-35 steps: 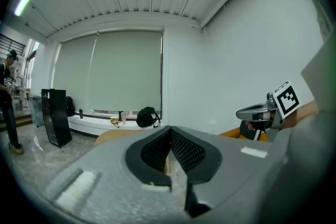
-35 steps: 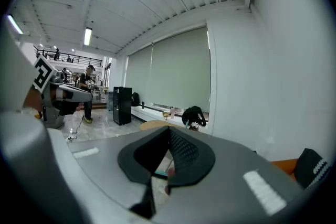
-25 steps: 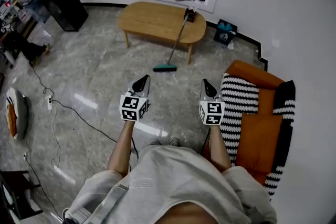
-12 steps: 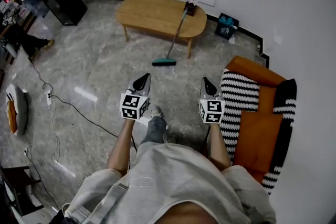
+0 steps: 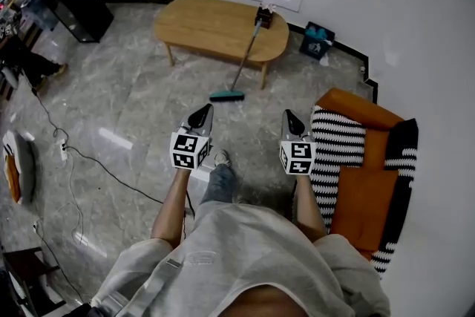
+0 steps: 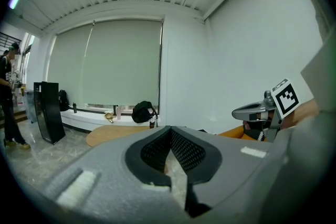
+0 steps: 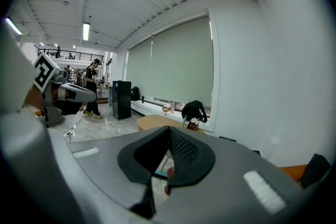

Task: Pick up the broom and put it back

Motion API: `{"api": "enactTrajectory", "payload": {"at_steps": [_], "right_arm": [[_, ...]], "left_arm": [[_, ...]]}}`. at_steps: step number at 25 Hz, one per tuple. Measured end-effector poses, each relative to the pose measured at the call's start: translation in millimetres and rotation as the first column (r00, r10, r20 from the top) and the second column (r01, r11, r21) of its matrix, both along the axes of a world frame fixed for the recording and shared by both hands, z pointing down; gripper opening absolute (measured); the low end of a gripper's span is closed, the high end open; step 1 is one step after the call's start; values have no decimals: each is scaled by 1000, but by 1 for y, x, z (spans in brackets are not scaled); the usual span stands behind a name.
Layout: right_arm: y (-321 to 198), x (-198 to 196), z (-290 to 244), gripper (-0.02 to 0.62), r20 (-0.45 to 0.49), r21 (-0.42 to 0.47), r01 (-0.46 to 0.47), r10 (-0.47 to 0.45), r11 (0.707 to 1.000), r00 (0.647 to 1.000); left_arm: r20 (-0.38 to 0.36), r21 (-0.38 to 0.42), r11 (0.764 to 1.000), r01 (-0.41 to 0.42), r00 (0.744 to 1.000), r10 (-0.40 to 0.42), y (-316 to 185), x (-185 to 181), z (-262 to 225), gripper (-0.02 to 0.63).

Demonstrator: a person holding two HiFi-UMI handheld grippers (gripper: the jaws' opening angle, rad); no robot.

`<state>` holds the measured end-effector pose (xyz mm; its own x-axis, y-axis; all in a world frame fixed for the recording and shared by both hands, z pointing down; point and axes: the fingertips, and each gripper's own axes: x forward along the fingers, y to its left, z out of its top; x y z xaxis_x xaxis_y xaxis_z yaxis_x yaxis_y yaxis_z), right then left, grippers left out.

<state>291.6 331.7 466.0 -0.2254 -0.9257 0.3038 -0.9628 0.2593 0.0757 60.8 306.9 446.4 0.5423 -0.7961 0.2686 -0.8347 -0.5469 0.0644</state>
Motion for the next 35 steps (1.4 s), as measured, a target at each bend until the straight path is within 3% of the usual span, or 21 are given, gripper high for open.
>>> {"api": "enactTrajectory", "payload": {"at_steps": [19,35], "right_arm": [[-192,-44,-12,0,-43,-4,-63,63,998,997],[-253,-42,10,0,-33,-46,-78,77,996,997]], "left_arm": [[-48,0,997,-81,996,81,-213,-36,-5,-3],[-39,-31,993,-118,992,117,-283,-25,12,-3]]}}
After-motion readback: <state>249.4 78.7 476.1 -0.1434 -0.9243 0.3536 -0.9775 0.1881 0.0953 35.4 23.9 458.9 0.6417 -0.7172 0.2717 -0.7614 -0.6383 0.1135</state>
